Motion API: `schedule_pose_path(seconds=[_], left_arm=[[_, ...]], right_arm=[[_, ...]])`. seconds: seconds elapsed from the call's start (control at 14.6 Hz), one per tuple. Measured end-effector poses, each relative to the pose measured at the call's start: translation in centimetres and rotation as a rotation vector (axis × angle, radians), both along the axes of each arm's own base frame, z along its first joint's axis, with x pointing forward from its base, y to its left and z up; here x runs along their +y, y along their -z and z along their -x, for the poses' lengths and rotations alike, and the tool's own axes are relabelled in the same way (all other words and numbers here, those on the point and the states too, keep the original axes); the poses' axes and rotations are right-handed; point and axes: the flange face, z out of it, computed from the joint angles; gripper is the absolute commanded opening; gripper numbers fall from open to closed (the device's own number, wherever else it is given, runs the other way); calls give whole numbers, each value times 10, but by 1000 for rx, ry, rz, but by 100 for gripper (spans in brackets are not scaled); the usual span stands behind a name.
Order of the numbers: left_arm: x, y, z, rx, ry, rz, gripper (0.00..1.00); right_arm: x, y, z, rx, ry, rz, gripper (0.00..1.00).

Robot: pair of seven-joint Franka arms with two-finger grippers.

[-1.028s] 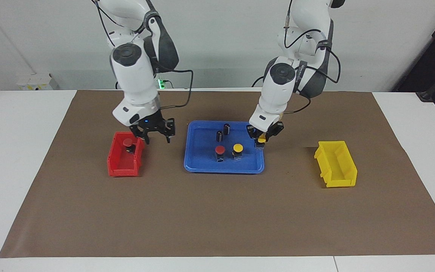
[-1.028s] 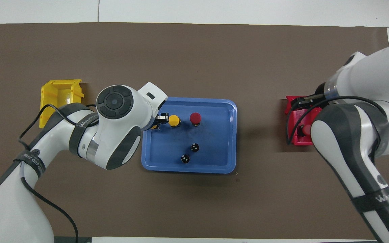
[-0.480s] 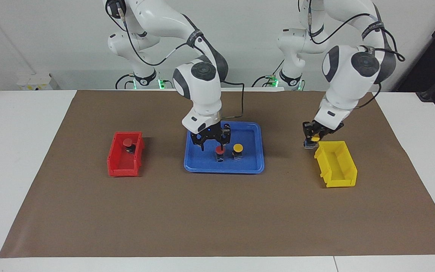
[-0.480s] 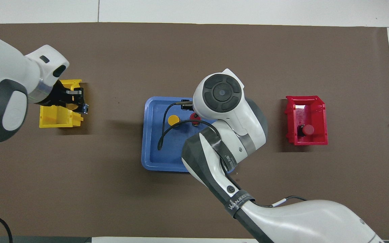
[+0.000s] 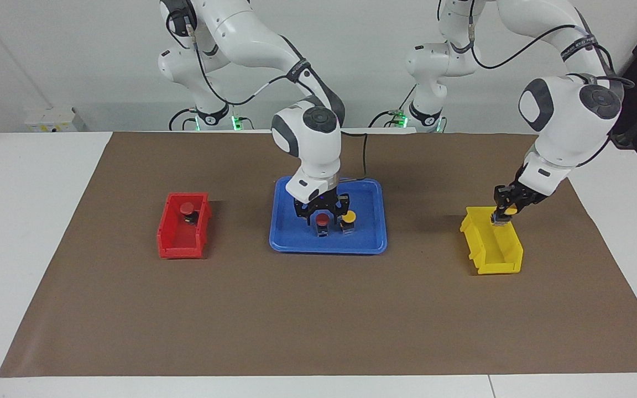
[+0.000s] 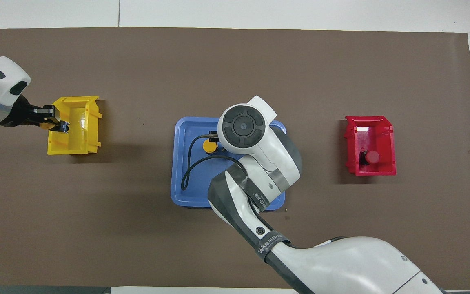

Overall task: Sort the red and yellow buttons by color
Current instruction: 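Lower the yellow button into the yellow bin while the right gripper lifts the red button, then carry the red button to the red bin and open the right gripper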

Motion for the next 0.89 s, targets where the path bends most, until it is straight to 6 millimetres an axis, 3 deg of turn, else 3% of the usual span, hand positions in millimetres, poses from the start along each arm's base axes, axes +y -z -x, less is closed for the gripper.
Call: schedule_pose_path(seconds=[0.14,0.48,0.62,0.75,0.82,0.89], left_arm=[[5,21,3,-23,0,-1,2],[15,64,15,-14,5,-1,2],[14,78,21,-15,7,-1,2],[13,87,26,-11,10,-1,2],[12,89,27,-10,12,0,5],[11,89,26,-11,14,0,15]], right_arm=[[1,7,4,0,-6,0,65],[-1,10,5,5,-4,5,25],[-5,4,-1,3,6,7,25],[-21,-25,-19,17,36,26,25],[-39,-48,-34,22,34,36,25],[-68,-74,-50,21,18,44,25]])
